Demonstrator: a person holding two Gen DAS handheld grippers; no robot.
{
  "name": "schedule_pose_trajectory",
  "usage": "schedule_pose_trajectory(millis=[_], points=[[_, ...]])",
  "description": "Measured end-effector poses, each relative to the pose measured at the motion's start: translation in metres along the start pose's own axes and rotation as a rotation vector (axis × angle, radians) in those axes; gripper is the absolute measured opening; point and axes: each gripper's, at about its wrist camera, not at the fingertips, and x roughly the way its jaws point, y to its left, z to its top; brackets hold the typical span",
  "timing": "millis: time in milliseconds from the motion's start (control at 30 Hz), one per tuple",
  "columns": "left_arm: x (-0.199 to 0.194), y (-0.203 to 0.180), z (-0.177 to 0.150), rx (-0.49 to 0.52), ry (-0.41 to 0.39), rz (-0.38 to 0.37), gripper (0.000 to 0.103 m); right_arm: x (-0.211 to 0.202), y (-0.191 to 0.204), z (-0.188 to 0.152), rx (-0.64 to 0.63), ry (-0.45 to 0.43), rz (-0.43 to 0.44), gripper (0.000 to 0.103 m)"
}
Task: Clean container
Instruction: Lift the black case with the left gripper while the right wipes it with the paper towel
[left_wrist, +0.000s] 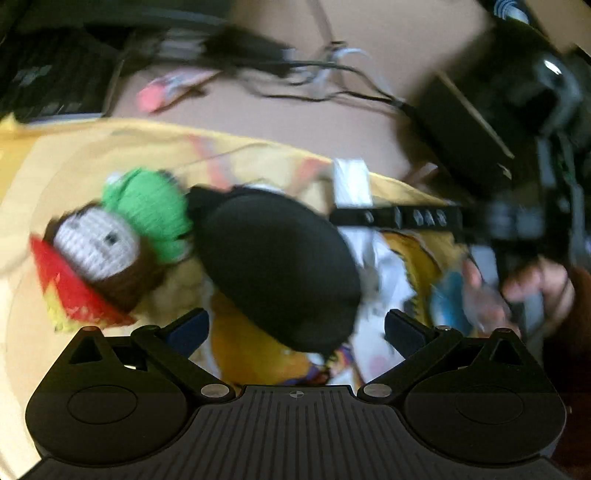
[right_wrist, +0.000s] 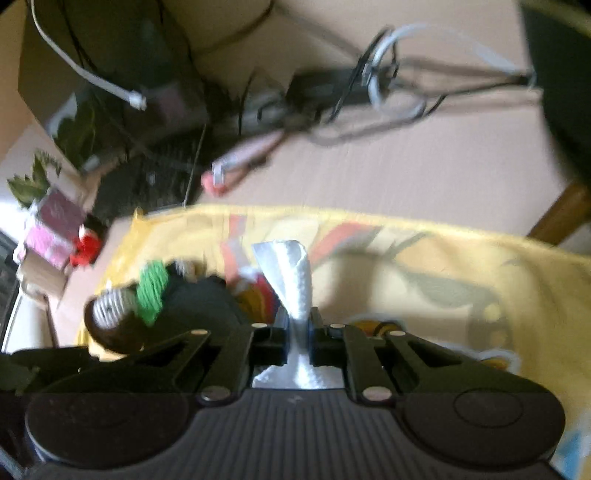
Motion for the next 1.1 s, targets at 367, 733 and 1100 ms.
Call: schedule_pose_trajectory(millis=[367, 733, 1100], points=[[0.039, -0.039, 0.038, 0.228, 0.068, -0.071, 0.103, -0.033, -0.012, -0.051, 0.070, 0.051, 0.067, 0.010], [0.037, -0.051, 0.012, 0.291, 0.115, -0.047, 0.103, -0.108, -0.001, -0.016, 0.061, -0.211, 0.072, 0.010], [0.014, -0.043, -0.011, 0.240, 0.079, 0.000, 0.103, -0.038, 0.026, -0.034, -0.194, -0.067, -0.086, 0.017]])
